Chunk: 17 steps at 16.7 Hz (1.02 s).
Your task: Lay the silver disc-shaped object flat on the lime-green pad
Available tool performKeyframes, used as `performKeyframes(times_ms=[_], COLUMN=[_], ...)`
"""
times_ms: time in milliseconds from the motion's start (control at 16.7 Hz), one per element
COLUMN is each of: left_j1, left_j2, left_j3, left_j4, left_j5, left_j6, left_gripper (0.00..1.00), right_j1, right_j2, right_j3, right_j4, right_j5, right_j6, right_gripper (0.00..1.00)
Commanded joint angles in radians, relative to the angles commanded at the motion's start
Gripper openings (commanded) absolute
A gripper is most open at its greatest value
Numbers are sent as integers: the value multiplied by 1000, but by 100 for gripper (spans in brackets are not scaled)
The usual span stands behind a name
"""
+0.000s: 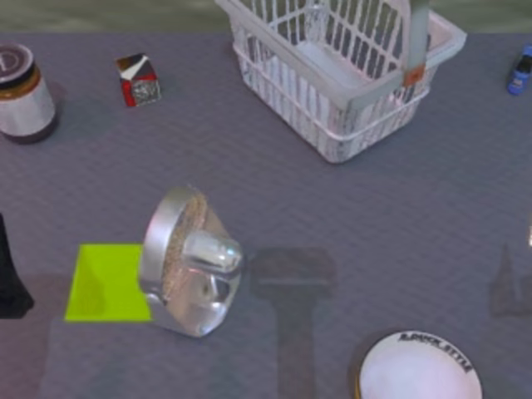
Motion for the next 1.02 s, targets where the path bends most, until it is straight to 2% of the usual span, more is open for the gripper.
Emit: performKeyframes(times_ms=[240, 420, 660, 1020], left_j1=[-13, -56, -145, -308], left_j2=[31, 157, 463, 1058], left_j3=[30, 153, 440, 984], left_j4=[-30, -146, -390, -832], left_j5=[1, 2, 1, 0], left_j6=[-4, -19, -52, -115], left_gripper=[100, 100, 100, 100], right_j1=[0, 0, 0, 0], right_j2=[0, 0, 0, 0], right_j3=[0, 0, 0, 0], right_j4=[0, 0, 0, 0], right_j5=[0, 0, 0, 0], right_j6=[0, 0, 0, 0], right_gripper=[100, 100, 100, 100])
